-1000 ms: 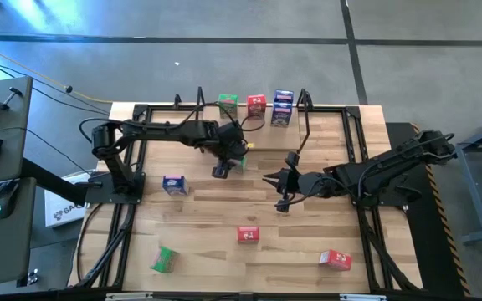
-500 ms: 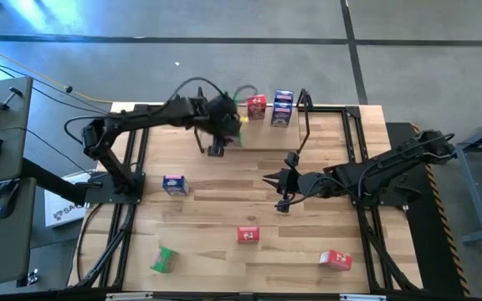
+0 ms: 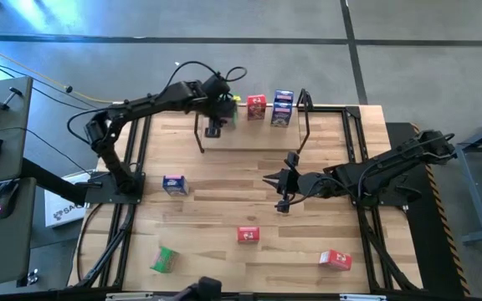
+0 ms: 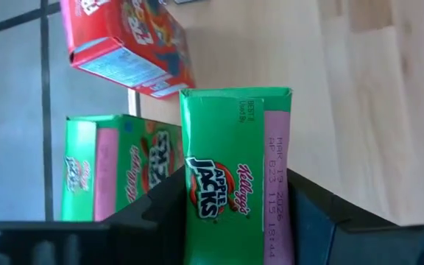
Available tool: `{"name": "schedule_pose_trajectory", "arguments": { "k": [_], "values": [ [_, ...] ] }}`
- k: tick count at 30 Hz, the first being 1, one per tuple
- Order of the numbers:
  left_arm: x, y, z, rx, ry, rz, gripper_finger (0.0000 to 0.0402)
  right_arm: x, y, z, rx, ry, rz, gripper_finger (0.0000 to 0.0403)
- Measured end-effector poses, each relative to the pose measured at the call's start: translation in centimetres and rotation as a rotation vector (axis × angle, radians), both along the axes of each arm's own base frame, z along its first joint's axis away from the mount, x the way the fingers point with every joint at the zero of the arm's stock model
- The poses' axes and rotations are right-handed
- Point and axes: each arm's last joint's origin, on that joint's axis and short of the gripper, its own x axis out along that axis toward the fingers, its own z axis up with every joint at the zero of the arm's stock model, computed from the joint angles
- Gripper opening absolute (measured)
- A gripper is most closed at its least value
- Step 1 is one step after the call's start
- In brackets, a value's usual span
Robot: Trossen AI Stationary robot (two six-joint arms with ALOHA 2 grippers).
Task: Stack cereal on shelf
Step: Put the top green cereal box on the shelf aligned with the other green cereal box, then put the top red cereal box on the shelf aligned with the other red cereal box
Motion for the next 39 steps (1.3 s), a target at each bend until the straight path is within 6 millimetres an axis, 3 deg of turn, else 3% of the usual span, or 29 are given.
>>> {"name": "schedule_pose_trajectory", "arguments": {
  "k": [7,20,28,33,39],
  "values": [
    [0.4,0.7,-1.1,0.004,0.029,0.017,0.0186,0.0,0.0,0.0,0.000,0.000,0.000,0.0024],
    [0.7,1.1,-0.8,0.084,0.012,0.038,0.0243,0.0,0.1,0.0,0.009,0.003,0.019,0.0024],
    [0.0,0.6,1.8,0.175,-0.073,0.061,0.0241,0.0,0.1,0.0,0.010,0.003,0.020,0.0024],
    [-1.3,-1.5,3.2,0.028,-0.181,0.053,0.0201,-0.1,0.1,-0.2,0.005,0.019,0.020,0.0024],
    [-3.3,-5.6,0.8,-0.117,-0.337,-0.025,0.0085,0.5,0.1,-1.1,-0.023,0.054,0.003,0.0024]
  ]
}}
